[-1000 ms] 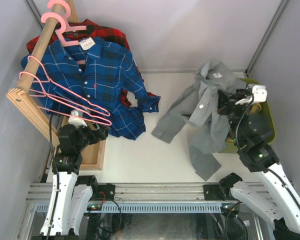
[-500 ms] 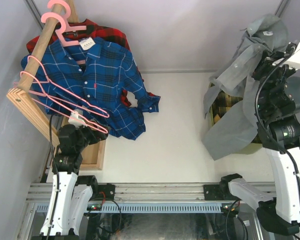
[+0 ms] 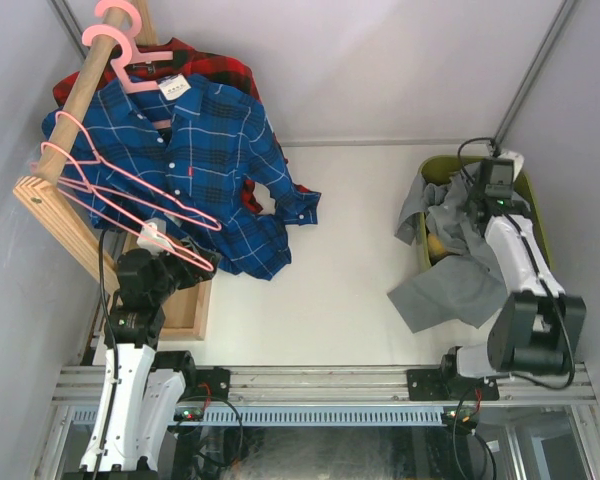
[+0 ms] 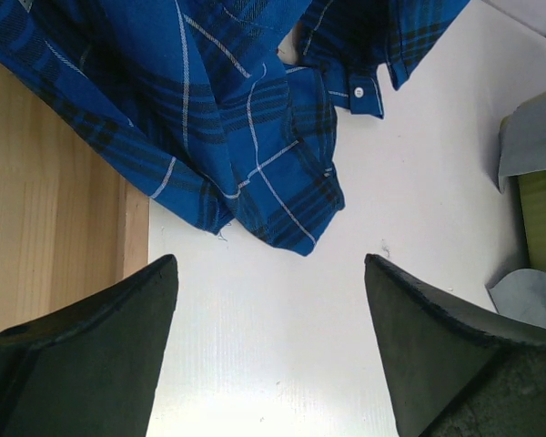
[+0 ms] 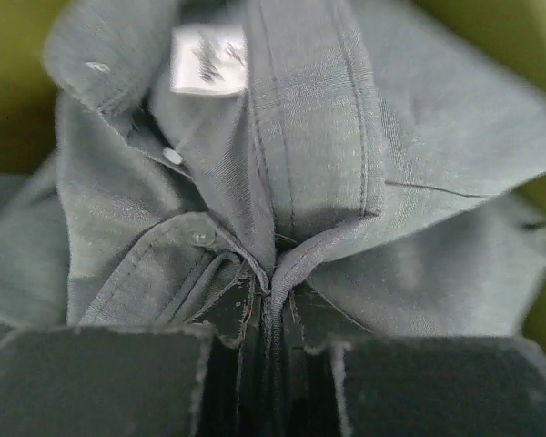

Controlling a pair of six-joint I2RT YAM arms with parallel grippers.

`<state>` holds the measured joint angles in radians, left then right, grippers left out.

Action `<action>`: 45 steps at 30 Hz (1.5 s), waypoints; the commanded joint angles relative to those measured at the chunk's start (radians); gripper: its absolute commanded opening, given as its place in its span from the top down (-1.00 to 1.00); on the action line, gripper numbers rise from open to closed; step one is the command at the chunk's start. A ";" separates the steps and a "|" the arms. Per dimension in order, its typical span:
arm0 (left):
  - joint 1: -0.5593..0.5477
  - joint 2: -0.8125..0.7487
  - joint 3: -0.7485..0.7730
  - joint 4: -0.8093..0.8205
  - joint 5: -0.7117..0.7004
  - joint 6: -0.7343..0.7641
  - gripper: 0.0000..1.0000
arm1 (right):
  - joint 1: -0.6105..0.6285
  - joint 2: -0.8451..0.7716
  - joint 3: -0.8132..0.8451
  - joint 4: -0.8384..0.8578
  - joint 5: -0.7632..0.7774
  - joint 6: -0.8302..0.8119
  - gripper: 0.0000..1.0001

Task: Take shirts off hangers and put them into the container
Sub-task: Place the shirt in the bin.

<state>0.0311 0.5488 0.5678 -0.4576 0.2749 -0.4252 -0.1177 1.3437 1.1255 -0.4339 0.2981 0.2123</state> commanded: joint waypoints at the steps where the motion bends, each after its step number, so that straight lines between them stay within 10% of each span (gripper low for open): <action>1: -0.001 -0.006 -0.006 0.024 0.019 0.011 -0.73 | 0.000 0.052 -0.040 0.000 -0.079 0.105 1.00; 9: -0.003 0.000 -0.008 0.027 0.024 0.009 -0.73 | -0.008 0.072 -0.116 0.032 -0.070 0.116 0.94; 19: -0.002 0.009 -0.005 0.028 0.021 0.012 -0.74 | -0.007 -0.215 0.100 -0.106 -0.172 0.020 -0.38; 29: -0.003 0.018 -0.003 0.034 0.021 0.014 -0.74 | 0.189 -0.305 0.122 -0.102 -0.331 0.065 -0.50; 35: -0.003 0.013 -0.001 0.030 0.014 0.016 -0.74 | 0.500 -0.149 0.110 -0.131 0.078 0.258 -0.49; 45: -0.005 0.002 -0.002 0.027 0.014 0.016 -0.75 | 0.678 0.114 0.109 -0.142 0.410 0.523 -0.47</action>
<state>0.0284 0.5606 0.5678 -0.4580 0.2760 -0.4252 0.5007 1.4021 1.2308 -0.5686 0.5014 0.5949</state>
